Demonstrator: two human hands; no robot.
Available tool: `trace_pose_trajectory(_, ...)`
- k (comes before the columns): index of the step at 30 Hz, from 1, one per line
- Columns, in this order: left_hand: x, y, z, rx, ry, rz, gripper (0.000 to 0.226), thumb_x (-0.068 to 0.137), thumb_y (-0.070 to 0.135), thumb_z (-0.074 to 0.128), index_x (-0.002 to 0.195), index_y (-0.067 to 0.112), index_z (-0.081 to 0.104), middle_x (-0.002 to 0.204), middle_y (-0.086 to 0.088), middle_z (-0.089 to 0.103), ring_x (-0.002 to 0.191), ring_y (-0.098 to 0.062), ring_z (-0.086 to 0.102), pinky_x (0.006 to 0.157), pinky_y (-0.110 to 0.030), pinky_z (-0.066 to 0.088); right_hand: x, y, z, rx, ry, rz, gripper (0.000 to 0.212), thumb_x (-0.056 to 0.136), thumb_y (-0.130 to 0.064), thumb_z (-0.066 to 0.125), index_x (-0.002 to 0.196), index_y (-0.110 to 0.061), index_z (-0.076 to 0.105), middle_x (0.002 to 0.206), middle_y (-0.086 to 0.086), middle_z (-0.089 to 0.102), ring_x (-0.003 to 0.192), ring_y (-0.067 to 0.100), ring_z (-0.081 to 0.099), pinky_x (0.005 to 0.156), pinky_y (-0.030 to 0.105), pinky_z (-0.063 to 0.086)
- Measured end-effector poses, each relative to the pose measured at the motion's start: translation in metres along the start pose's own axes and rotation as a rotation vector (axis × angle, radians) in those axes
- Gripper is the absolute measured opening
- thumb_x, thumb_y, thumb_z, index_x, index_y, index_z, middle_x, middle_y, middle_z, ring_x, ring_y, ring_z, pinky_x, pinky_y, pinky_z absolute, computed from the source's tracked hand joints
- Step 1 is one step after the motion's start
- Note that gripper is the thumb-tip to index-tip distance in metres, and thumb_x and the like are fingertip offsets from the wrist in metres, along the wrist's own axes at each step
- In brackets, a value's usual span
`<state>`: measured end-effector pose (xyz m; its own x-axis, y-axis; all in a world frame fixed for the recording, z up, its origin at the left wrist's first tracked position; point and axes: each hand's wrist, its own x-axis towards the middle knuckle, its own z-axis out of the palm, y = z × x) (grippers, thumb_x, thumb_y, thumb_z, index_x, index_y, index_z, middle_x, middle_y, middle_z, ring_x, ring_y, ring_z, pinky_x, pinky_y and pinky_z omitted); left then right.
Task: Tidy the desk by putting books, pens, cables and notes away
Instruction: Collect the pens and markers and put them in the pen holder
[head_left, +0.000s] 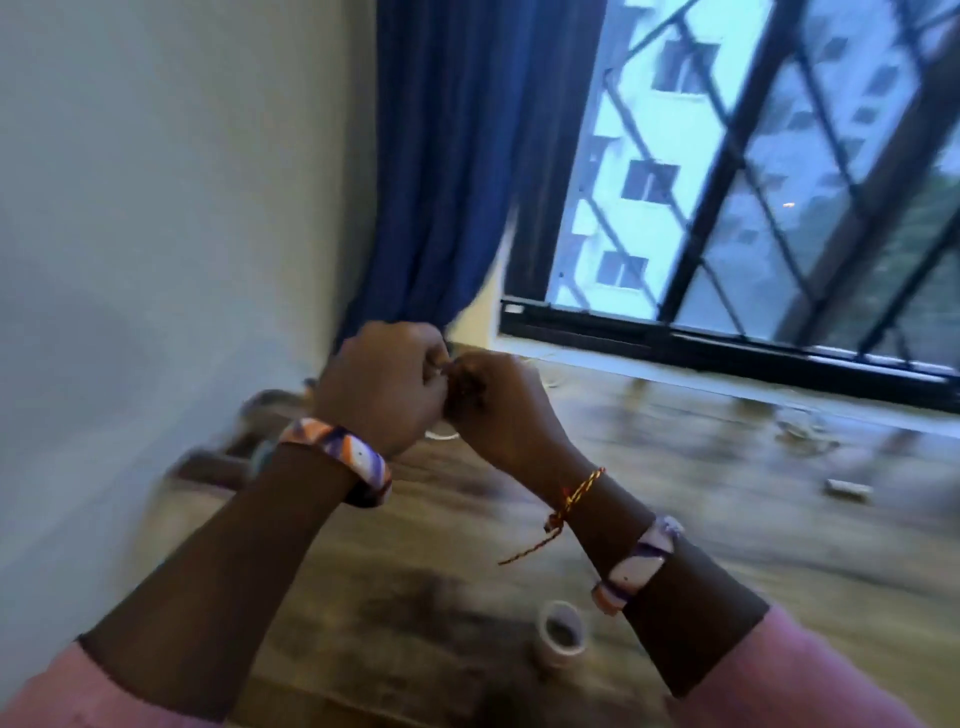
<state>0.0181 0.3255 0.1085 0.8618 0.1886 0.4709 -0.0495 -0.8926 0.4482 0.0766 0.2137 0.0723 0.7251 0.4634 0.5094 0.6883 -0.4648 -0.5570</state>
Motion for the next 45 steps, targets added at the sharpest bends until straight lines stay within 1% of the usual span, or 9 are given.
trace_pose_trajectory(4,-0.001,0.105,0.08,-0.064,-0.168,0.137,0.01,0.077,0.021,0.062,0.085,0.019,0.067,0.087,-0.007,0.07,0.086,-0.029,0.064,0.078,-0.041,0.052,-0.066,0.069,-0.102,-0.175,0.054,0.092,0.018,0.072,0.001,0.063,0.057,-0.01,0.059,0.047,0.003,0.049,0.056,0.014,0.042,0.053,0.023,0.027)
trace_pose_trajectory(8,-0.021,0.225,0.163,-0.15,-0.384,0.263,0.011,0.078,0.024,0.063,0.087,0.021,0.067,0.09,-0.003,0.07,0.086,-0.025,0.065,0.08,-0.039,0.053,-0.149,0.146,-0.206,-0.256,0.03,0.302,0.012,0.078,-0.005,0.062,0.067,-0.001,0.065,0.061,0.012,0.061,0.059,0.014,0.049,0.056,0.027,0.038)
trace_pose_trajectory(12,-0.046,0.323,0.239,-0.146,-0.63,0.395,0.024,0.082,0.031,0.065,0.1,0.016,0.067,0.1,-0.002,0.068,0.094,-0.02,0.062,0.082,-0.03,0.051,-0.234,0.216,-0.292,-0.278,0.075,0.509,0.009,0.078,-0.007,0.064,0.071,-0.012,0.066,0.058,-0.012,0.051,0.05,-0.003,0.047,0.052,0.005,0.037)
trace_pose_trajectory(17,-0.066,0.399,0.304,-0.012,-0.838,0.425,0.029,0.078,0.038,0.066,0.101,0.02,0.068,0.109,-0.005,0.066,0.099,-0.022,0.062,0.079,-0.026,0.047,-0.312,0.274,-0.361,-0.297,0.108,0.709,0.012,0.074,-0.004,0.065,0.068,-0.015,0.067,0.056,-0.013,0.051,0.05,-0.006,0.051,0.052,0.006,0.035)
trace_pose_trajectory(21,-0.069,0.444,0.342,-0.037,-0.871,0.449,0.027,0.078,0.037,0.067,0.098,0.02,0.068,0.108,-0.006,0.065,0.099,-0.024,0.062,0.082,-0.029,0.049,-0.353,0.314,-0.39,-0.29,0.198,0.82,0.028,0.073,-0.006,0.066,0.059,-0.028,0.056,0.062,-0.01,0.058,0.061,0.005,0.054,0.063,0.017,0.044)
trace_pose_trajectory(24,-0.071,0.483,0.375,-0.1,-0.907,0.465,0.022,0.078,0.034,0.068,0.093,0.017,0.068,0.103,-0.007,0.066,0.096,-0.024,0.062,0.078,-0.027,0.046,-0.374,0.347,-0.409,-0.351,0.231,0.884,0.015,0.073,-0.012,0.066,0.067,-0.025,0.063,0.071,-0.004,0.066,0.071,0.012,0.062,0.071,0.029,0.052)
trace_pose_trajectory(34,-0.079,0.616,0.485,-0.134,-0.829,0.487,0.021,0.088,0.023,0.055,0.098,0.006,0.061,0.111,-0.016,0.063,0.108,-0.032,0.058,0.084,-0.034,0.047,-0.406,0.448,-0.505,-0.568,0.249,1.118,0.017,0.08,-0.031,0.063,0.089,-0.018,0.069,0.093,0.007,0.071,0.091,0.028,0.065,0.072,0.033,0.05)
trace_pose_trajectory(41,-0.076,0.649,0.505,0.078,-0.835,0.56,0.022,0.085,0.017,0.056,0.102,0.003,0.061,0.113,-0.018,0.062,0.107,-0.033,0.059,0.084,-0.036,0.047,-0.401,0.47,-0.519,-0.6,0.136,1.134,0.026,0.077,-0.035,0.061,0.079,-0.011,0.07,0.084,0.012,0.071,0.085,0.031,0.065,0.064,0.031,0.047)
trace_pose_trajectory(45,-0.063,0.639,0.463,-0.112,-0.749,0.4,0.021,0.081,0.023,0.059,0.073,0.003,0.059,0.099,-0.018,0.062,0.092,-0.031,0.06,0.07,-0.03,0.042,-0.377,0.446,-0.53,-0.602,0.239,0.962,0.022,0.079,-0.035,0.06,0.077,-0.014,0.065,0.077,0.007,0.068,0.078,0.028,0.064,0.063,0.033,0.048)
